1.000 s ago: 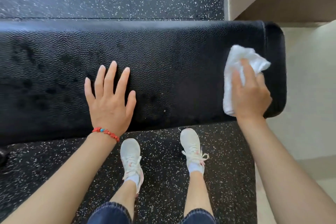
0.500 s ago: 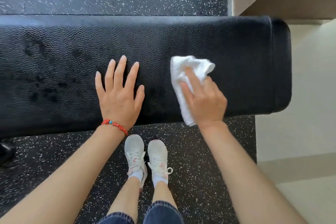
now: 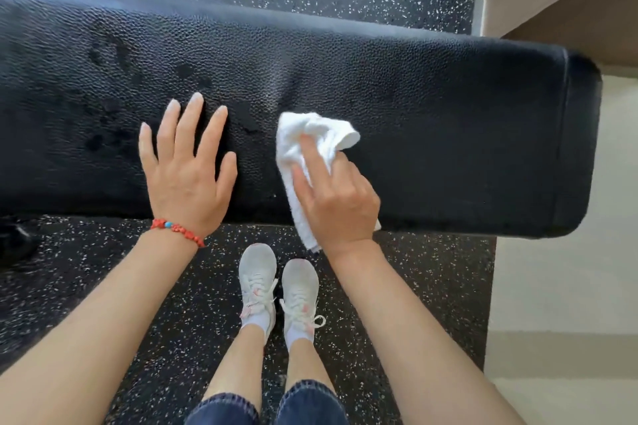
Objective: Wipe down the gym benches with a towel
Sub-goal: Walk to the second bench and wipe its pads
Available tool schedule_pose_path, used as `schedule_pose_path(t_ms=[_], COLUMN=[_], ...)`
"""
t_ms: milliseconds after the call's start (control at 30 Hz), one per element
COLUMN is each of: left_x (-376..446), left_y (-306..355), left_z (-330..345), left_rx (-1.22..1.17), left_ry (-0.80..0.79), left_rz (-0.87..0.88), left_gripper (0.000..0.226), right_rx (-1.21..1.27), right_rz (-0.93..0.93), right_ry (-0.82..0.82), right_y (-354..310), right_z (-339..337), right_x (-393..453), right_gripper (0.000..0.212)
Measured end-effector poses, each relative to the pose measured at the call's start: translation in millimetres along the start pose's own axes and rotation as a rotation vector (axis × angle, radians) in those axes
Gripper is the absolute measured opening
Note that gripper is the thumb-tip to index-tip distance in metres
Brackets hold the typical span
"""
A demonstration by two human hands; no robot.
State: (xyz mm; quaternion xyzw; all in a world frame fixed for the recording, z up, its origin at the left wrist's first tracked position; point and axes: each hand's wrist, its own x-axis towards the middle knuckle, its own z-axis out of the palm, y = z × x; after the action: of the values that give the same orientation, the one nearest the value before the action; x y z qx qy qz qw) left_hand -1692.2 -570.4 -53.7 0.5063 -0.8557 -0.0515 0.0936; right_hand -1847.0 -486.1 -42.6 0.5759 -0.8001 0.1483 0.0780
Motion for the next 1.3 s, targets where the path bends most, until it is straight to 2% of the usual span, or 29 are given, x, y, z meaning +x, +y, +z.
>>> schedule_pose_path(t_ms=[67, 133, 200, 300, 367, 400, 467, 533, 600, 667, 700, 800, 867, 933, 967, 1067, 1167, 1233, 1300], left_x=[0.6, 1.5, 1.3, 1.1, 2.0, 2.6, 3.4, 3.1, 1.0, -2.5, -5.2, -11.8, -15.1, -18.0, -18.0, -18.3, -17.7, -17.4, -17.9], left_y=[0.9, 0.7, 0.0, -0.6, 0.2, 1.2, 1.6, -1.4, -11.6, -27.4, -36.2, -63.6, -78.4, -86.4, -87.5, -87.9, -89.9, -91.0, -90.8], left_z=[-0.2, 0.2, 0.6, 0.0, -1.6, -2.6, -5.4, -9.2, -14.5, -18.8, -20.2, -21.1, -19.9, -18.2, -17.2, -14.6, -13.4, -12.6, -11.8], left_rx=[0.003, 0.0, 0.0, 0.009, 0.003, -0.007, -0.04, -0.082, -0.089, -0.063, -0.045, -0.009, 0.002, -0.001, 0.0, -0.009, -0.014, -0.007, 0.004], left_ry=[0.008, 0.022, 0.029, 0.031, 0.023, 0.015, 0.0, 0.002, 0.028, 0.055, 0.063, 0.071, 0.066, 0.066, 0.069, 0.084, 0.104, 0.109, 0.115], left_rz=[-0.001, 0.0, 0.002, 0.002, -0.006, -0.01, -0.014, -0.032, -0.1, -0.184, -0.219, -0.286, -0.319, -0.337, -0.335, -0.331, -0.32, -0.316, -0.315], left_gripper=[0.047, 0.047, 0.047, 0.047, 0.047, 0.047, 0.047, 0.046, 0.046, 0.046, 0.046, 0.046, 0.047, 0.047, 0.048, 0.047, 0.047, 0.047, 0.048], right_rx=[-0.031, -0.122, -0.165, -0.072, -0.049, -0.07, -0.073, 0.012, 0.109, 0.055, 0.012, 0.003, 0.01, 0.017, 0.031, 0.112, 0.132, -0.046, -0.245], right_rz=[-0.124, -0.166, -0.079, 0.131, 0.158, 0.089, -0.183, -0.432, -0.578, -0.655, -0.635, -0.396, -0.264, -0.169, -0.191, -0.484, -0.7, -0.714, -0.491], right_ry=[-0.014, 0.018, 0.012, -0.138, -0.111, -0.054, 0.007, -0.051, -0.094, -0.057, -0.038, -0.062, -0.113, -0.096, -0.08, -0.124, -0.129, -0.073, -0.007], right_y=[20.8, 48.4, 66.8, 73.9, 68.3, 59.7, 35.1, 16.1, 14.0, 19.5, 20.9, 14.5, 3.4, -9.4, -18.1, -47.9, -47.9, -40.8, -45.1], right_z=[-2.1, 1.3, 7.0, 15.7, 16.6, 14.0, 10.7, 7.6, 5.4, 10.2, 14.5, 26.5, 27.1, 24.3, 22.8, 15.2, 14.8, 24.7, 37.5], right_x=[9.7, 32.9, 69.2, 111.4, 107.1, 97.7, 70.9, 50.4, 54.4, 73.5, 87.0, 124.1, 127.7, 112.0, 97.7, 50.0, 52.9, 78.8, 115.5], right_gripper=[0.029, 0.028, 0.03, 0.039, 0.038, 0.036, 0.031, 0.031, 0.032, 0.032, 0.032, 0.034, 0.034, 0.032, 0.032, 0.03, 0.032, 0.027, 0.026])
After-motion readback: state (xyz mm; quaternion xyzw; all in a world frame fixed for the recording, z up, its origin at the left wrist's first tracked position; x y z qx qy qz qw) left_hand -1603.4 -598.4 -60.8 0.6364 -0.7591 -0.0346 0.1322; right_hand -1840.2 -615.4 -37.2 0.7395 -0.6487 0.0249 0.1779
